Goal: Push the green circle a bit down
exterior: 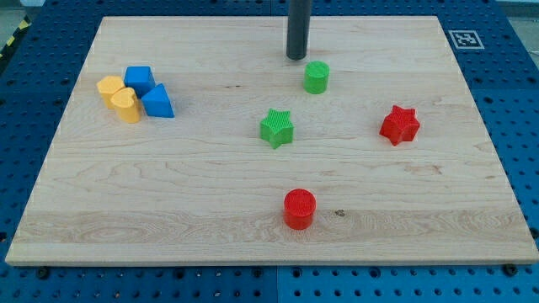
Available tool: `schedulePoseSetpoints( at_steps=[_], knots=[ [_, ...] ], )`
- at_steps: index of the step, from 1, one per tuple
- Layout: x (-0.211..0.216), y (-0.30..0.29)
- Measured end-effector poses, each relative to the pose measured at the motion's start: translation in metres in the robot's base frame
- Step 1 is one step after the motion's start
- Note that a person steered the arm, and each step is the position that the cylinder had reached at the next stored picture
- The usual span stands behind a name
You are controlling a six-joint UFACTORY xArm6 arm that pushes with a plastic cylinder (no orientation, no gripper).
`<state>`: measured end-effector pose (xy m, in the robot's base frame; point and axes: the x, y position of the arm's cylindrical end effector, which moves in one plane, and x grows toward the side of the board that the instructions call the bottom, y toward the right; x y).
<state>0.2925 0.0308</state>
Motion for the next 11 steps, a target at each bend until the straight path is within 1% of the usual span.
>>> schedulePoseSetpoints(
  at_steps=[4,7,10,11],
  knots=[
    [0.018,0.014],
    [0.033,0.042],
    [0.071,0.042],
    [0.059,0.049]
  ],
)
